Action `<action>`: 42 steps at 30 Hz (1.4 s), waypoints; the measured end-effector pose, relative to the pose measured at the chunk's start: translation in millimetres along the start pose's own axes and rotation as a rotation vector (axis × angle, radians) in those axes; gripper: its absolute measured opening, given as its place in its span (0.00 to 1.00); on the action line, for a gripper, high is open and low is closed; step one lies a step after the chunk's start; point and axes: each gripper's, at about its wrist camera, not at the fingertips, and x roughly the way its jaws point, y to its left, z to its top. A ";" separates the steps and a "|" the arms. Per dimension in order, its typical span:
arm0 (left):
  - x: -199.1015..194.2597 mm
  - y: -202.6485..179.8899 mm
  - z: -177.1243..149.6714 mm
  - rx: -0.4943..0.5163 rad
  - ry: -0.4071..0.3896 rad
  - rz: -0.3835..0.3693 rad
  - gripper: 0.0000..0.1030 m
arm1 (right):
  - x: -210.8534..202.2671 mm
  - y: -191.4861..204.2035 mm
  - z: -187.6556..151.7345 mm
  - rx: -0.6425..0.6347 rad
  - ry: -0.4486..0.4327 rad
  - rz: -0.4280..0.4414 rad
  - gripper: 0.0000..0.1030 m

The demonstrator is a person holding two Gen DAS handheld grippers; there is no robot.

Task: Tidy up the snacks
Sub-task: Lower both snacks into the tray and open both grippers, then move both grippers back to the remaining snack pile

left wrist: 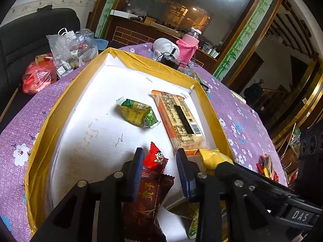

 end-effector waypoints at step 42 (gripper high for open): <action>-39.2 -76.8 -15.6 0.173 -0.090 -0.011 0.49 | -144.1 -132.6 -34.2 0.274 -0.236 -0.116 0.54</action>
